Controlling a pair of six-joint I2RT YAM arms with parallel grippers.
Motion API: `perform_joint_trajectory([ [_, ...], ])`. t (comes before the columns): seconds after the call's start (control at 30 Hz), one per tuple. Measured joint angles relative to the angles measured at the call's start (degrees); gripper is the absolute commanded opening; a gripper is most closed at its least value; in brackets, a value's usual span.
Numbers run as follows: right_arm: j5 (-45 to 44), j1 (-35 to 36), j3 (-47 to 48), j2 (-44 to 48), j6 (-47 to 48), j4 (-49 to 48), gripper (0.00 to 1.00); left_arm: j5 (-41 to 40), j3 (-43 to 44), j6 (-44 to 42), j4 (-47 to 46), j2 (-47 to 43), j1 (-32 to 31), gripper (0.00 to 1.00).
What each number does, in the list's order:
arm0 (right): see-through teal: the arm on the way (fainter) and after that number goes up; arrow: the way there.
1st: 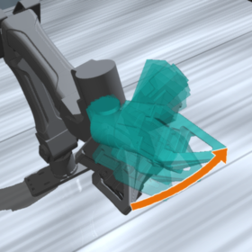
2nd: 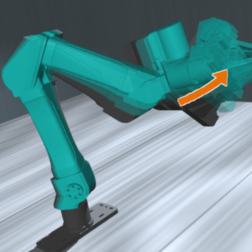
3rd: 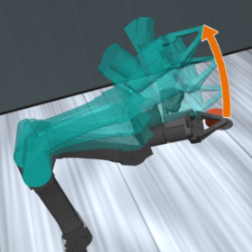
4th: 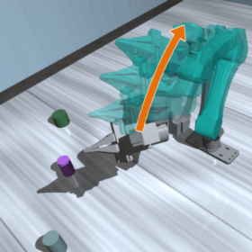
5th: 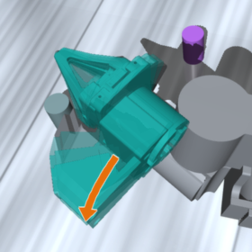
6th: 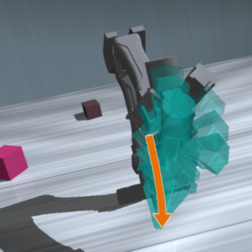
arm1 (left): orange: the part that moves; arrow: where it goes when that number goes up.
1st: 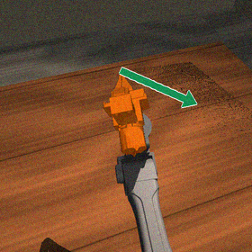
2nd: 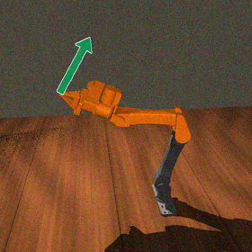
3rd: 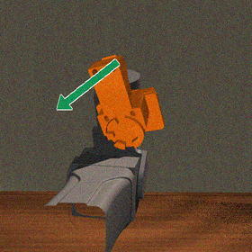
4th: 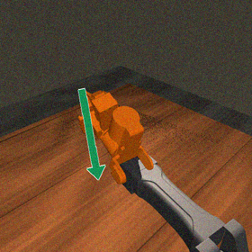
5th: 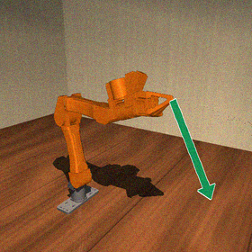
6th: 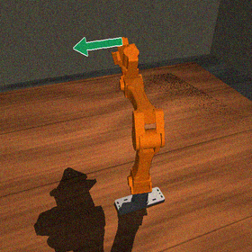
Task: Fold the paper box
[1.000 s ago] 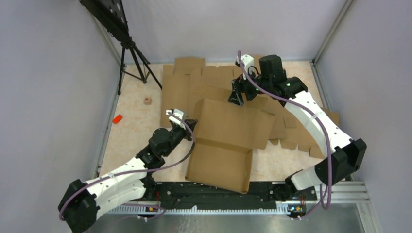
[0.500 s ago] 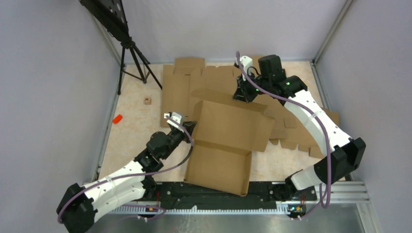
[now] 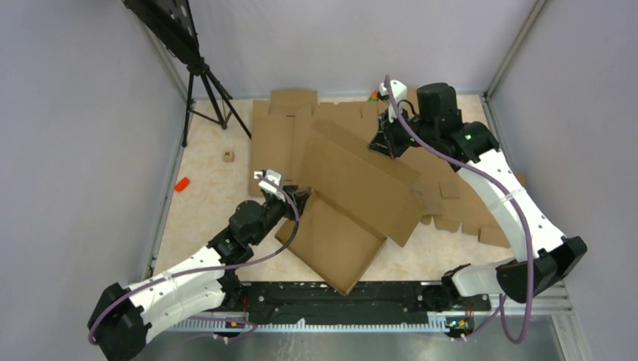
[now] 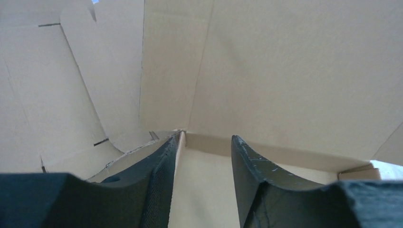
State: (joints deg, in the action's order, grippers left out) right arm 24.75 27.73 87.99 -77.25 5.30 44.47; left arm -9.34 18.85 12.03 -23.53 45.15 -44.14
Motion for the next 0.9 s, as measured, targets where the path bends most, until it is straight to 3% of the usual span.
perform_joint_trajectory([
  [0.2, 0.4, 0.0, 2.1, 2.3, -0.9, 0.9, 0.0, -0.8, 2.8, 3.1, 8.3, -0.8, -0.1, 0.59],
  [0.6, 3.7, 0.0, 4.6, 4.5, -1.2, 3.7, 0.0, -3.7, 13.4, 11.8, 36.0, -5.2, -0.1, 0.71],
  [0.9, 4.4, 0.0, 8.2, 11.6, -2.6, 7.4, 0.0, -3.2, 13.3, 14.3, 41.8, -9.7, -0.1, 0.74],
])
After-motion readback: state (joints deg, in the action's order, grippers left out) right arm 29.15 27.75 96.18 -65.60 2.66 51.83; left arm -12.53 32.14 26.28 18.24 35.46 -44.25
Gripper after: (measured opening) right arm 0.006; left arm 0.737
